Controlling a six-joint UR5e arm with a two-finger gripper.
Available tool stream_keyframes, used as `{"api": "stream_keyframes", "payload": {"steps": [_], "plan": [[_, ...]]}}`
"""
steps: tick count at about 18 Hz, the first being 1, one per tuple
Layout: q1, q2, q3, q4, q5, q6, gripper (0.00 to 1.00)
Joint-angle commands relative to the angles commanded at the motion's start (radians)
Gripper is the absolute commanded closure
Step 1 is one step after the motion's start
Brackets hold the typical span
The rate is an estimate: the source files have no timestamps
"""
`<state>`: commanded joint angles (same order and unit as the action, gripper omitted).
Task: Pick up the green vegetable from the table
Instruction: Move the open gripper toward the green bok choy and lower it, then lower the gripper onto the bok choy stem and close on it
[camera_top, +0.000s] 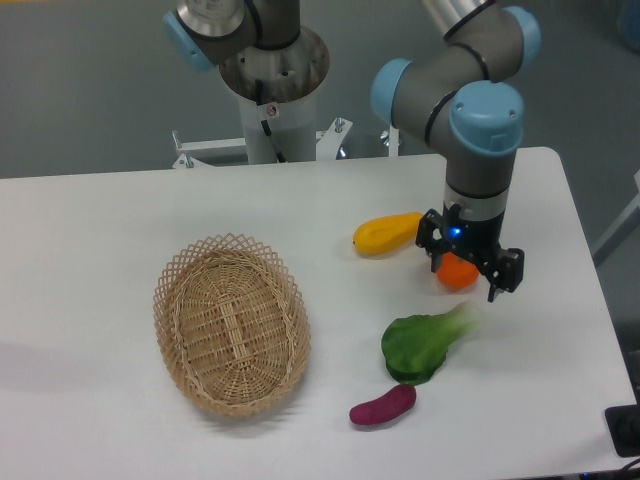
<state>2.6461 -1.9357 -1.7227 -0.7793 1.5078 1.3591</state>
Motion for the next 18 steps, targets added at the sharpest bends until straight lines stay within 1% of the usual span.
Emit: {"api": "stream_keyframes", "payload": {"steps": [2, 4, 5, 7, 11, 14, 16, 18], "plan": [[-0.003, -0.031, 0.009, 0.003, 0.031, 0.009, 0.00], [-0.003, -0.080, 0.043, 0.003, 0.054, 0.069, 0.00], [-0.003, -0.095, 0.063, 0.000, 0.057, 0.101, 0.00], [-0.002, -0.118, 0.075, -0.003, 0.061, 0.130, 0.00], [-0.002, -0.134, 0.057, 0.002, 0.095, 0.190, 0.00], [-0.002, -0.155, 0.057, 0.003, 0.100, 0.190, 0.00], [-0.003, -0.157, 0.055, 0.003, 0.118, 0.193, 0.00], [-0.003, -0.158, 0.034, 0.005, 0.130, 0.193, 0.00]]}}
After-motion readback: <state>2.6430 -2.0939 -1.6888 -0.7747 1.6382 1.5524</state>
